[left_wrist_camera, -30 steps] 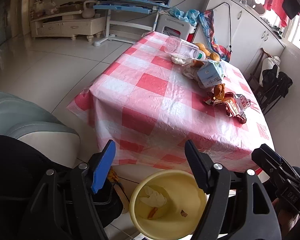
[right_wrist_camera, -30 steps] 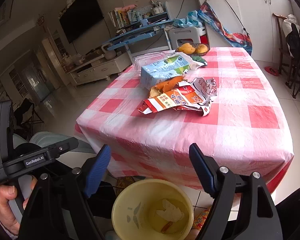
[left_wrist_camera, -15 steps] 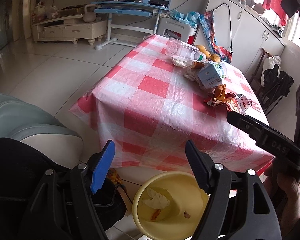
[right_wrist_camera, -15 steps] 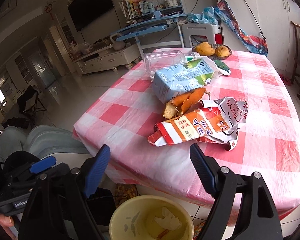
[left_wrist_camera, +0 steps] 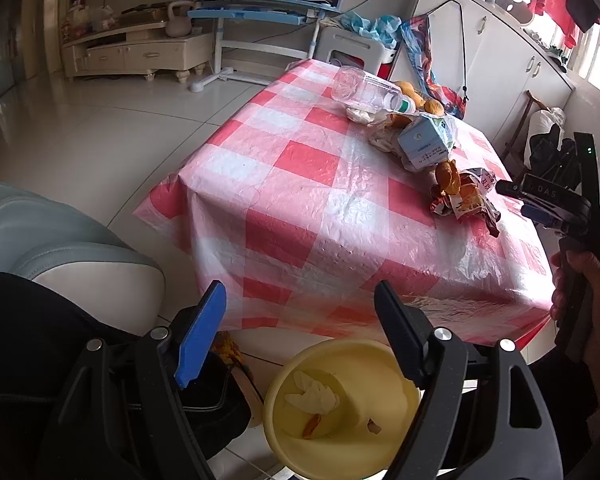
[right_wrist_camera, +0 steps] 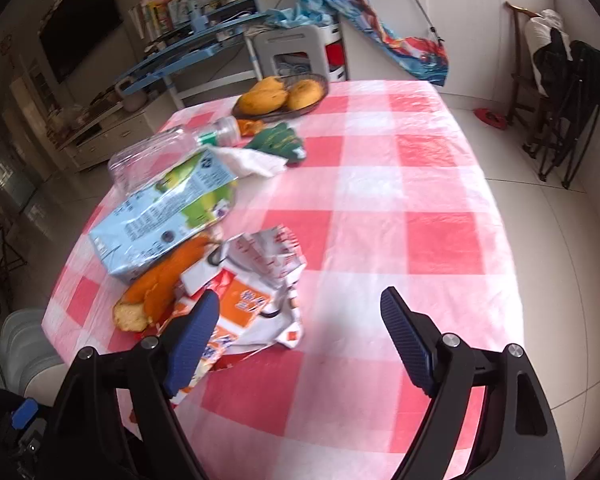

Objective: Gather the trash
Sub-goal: 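Reach the right tool to the orange sweet-potato peel and grasp it, then grasp the blue milk carton with the left tool while the right tool holds the peel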

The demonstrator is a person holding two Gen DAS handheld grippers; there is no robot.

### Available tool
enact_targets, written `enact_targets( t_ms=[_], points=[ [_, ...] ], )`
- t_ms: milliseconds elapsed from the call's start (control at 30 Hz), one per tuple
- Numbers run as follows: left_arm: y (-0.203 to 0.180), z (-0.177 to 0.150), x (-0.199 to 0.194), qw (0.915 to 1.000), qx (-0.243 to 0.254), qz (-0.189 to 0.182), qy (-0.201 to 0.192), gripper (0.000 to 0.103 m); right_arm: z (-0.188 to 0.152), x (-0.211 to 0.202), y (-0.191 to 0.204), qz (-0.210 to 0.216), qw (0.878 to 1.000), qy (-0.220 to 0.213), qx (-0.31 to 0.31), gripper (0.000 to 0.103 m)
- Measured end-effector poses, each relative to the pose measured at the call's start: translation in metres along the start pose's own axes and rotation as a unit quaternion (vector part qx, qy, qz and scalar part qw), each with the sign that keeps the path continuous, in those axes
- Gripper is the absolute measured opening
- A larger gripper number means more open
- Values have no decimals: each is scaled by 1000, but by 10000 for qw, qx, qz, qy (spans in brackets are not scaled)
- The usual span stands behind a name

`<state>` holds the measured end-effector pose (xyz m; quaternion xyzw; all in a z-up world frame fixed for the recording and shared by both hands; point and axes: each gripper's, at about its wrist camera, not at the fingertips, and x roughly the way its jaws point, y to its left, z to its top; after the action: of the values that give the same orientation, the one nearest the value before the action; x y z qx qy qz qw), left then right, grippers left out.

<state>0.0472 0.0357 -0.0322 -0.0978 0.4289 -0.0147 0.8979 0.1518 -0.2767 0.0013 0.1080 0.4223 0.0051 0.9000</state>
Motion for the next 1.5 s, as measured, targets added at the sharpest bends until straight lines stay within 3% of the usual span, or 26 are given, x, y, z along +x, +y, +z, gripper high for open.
enact_targets(
  t_ms=[67,167,267,333,433,533,667,833,933,1067,1233,1500],
  points=[
    [-1,0,1,10000,-8,-10,26,74,1,-18,7,145,9993,-303,-161,79],
    [-3,-1,5,10000,16,-27,82,74,-1,-30,45,755,9915,-501,-930,79],
    [-6,-3,7,9999,76,-22,122,74,-2,-20,87,1063,9803,-281,-1642,79],
    [-6,-2,7,9999,66,-17,127,74,0,-6,101,1059,9808,-47,-1637,77],
    [-2,-1,8,9999,-5,-20,138,75,3,20,106,1118,9837,342,-1365,68],
    [0,0,8,9999,-50,-36,147,75,-1,45,104,865,9842,647,-1401,59],
    [3,1,7,9998,-103,-89,150,75,0,41,86,801,9869,627,-1254,31],
    [2,3,9,9997,-129,-123,177,76,-1,23,61,850,9873,583,-1210,20],
    [-1,3,11,9997,-88,-116,207,76,-2,14,42,1047,9893,517,-870,18],
    [-5,6,10,9998,-10,-152,155,76,4,6,19,1703,9849,322,-45,17],
    [-23,22,5,9983,300,-495,80,77,13,-4,0,2615,9616,-122,824,17],
    [-98,88,22,9877,1291,-815,-331,83,22,-13,-32,3230,9270,-659,1791,17]
  ],
)
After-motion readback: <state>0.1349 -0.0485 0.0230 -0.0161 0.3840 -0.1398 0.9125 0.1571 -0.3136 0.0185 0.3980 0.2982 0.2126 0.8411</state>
